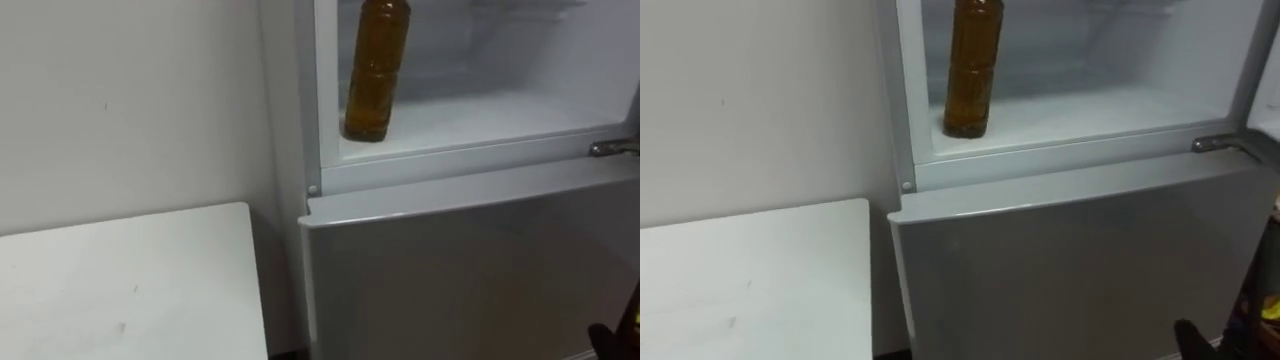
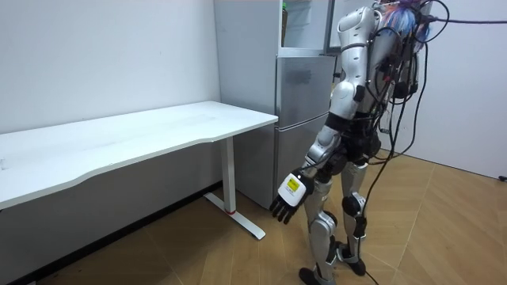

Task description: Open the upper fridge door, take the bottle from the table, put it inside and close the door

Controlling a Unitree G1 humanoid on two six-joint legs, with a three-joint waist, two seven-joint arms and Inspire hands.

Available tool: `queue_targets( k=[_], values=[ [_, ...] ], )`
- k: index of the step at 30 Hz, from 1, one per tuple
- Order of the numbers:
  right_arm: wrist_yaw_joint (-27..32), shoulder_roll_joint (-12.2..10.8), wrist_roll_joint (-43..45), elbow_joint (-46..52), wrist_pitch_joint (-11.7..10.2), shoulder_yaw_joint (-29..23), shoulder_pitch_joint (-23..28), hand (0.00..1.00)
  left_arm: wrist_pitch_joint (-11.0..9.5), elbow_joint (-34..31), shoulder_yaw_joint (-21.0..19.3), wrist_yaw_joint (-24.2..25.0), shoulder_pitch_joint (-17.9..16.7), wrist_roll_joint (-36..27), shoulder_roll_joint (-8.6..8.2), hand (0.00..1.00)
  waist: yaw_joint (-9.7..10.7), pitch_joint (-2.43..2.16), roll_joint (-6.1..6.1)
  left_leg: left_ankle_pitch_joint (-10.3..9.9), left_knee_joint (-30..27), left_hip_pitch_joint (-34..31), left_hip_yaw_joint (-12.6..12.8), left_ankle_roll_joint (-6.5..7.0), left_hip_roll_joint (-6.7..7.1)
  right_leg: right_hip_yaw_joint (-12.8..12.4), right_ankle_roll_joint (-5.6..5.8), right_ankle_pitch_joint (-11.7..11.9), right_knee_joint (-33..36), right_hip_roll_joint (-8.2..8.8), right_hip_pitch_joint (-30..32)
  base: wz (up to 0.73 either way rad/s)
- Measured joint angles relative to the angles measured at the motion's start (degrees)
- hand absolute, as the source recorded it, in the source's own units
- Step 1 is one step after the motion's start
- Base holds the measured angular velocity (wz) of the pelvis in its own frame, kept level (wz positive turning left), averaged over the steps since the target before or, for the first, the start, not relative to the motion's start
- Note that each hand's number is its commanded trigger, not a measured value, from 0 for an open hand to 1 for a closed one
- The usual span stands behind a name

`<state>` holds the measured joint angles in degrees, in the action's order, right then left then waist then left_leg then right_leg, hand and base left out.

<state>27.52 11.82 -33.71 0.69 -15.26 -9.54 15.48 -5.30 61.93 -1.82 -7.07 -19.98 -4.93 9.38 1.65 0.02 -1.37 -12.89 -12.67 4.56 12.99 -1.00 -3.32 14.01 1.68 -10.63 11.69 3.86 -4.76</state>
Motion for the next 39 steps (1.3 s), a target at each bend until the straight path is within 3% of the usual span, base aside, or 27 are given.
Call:
queue_targets(
  k=[8,12,18,21,29,34,39],
  values=[
    [1.32,-0.98,0.28,-14.19,0.38,1.96,2.36,0.0,0.0,0.01,0.0,-1.37,0.16,-1.15,-0.06,0.0,-0.12,-0.13,-0.02,-0.07,0.45,0.18,1.05,-0.07,0.06,-1.23,0.14,-0.22,0.4,-0.01,0.8,-0.07],
    [1.11,-1.14,0.23,-27.09,0.49,3.31,2.42,0.0,0.03,0.4,-0.04,-1.52,-0.09,-1.28,-0.04,0.0,-0.16,-0.12,0.33,-0.12,0.45,0.57,1.33,-0.03,0.14,-1.44,0.18,-0.52,0.88,0.13,0.86,-0.04],
    [-0.43,-1.49,0.15,-45.62,1.81,4.26,2.04,0.0,0.11,0.81,0.24,-1.53,-0.39,-1.86,-0.1,0.0,0.61,-0.03,0.37,-0.2,0.98,1.8,1.05,-0.11,0.15,-1.43,0.19,-0.79,0.25,0.1,-0.5,0.0],
    [-0.81,-1.74,-0.65,-49.94,3.15,4.31,2.35,0.0,0.2,0.8,0.26,-1.56,-0.82,-1.91,-0.13,0.0,1.18,-0.04,0.61,-0.32,0.86,1.82,1.06,-0.24,0.16,-1.53,0.13,-1.59,1.39,0.22,-0.08,0.0],
    [-3.39,-2.33,-11.25,-50.32,4.12,3.66,2.39,0.0,0.18,0.53,-0.1,-1.44,-0.94,-2.67,-0.14,0.0,1.35,-0.05,1.04,-0.47,0.84,2.11,1.31,-0.51,0.14,-1.46,-0.14,-2.72,3.15,0.38,0.81,0.0],
    [-3.52,-2.31,-21.27,-44.84,4.14,-0.16,2.45,0.0,0.17,0.24,-0.46,-1.42,-1.36,-5.63,0.15,0.0,1.54,-0.07,1.54,-0.61,-0.14,2.05,1.34,-0.7,0.12,-1.7,-0.23,-3.51,4.11,0.63,0.97,-0.01],
    [-2.09,-2.12,-24.82,-40.06,3.78,-3.19,2.11,0.0,-0.17,0.14,-1.1,-1.42,-2.3,-5.61,0.23,0.0,1.5,-0.08,1.72,-0.61,-0.11,2.23,1.09,-0.7,0.14,-2.04,-0.22,-3.53,4.19,0.59,0.99,-0.01]
  ],
)
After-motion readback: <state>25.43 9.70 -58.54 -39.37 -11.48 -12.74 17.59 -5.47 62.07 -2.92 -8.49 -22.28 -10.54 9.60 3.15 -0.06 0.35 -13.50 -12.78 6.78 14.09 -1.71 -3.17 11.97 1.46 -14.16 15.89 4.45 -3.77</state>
